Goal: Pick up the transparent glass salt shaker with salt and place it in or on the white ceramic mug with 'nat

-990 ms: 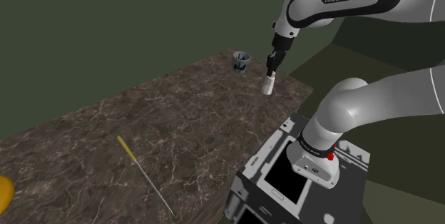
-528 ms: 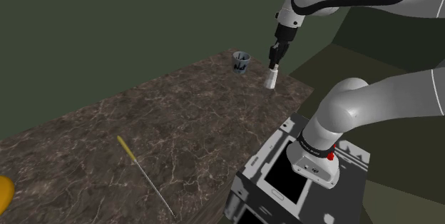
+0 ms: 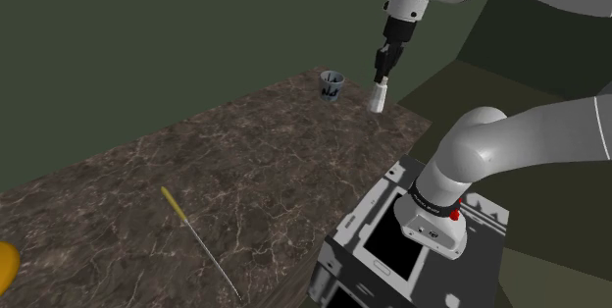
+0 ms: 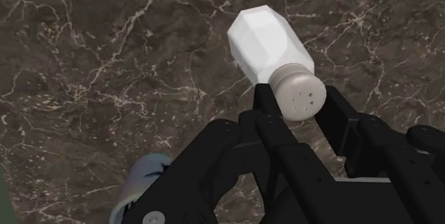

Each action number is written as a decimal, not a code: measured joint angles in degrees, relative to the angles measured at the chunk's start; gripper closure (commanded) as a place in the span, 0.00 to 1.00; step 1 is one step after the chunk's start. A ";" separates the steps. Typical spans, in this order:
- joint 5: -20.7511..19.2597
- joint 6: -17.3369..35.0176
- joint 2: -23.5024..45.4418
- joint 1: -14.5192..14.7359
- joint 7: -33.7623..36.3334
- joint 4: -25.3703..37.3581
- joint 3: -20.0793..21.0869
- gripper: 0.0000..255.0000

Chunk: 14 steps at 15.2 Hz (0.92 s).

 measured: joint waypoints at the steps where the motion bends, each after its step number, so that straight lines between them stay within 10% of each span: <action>1: 0.11 -0.75 0.03 0.08 0.13 0.78 0.14 1.00; 14: 1.35 -4.54 12.33 2.01 -1.57 16.79 -1.70 1.00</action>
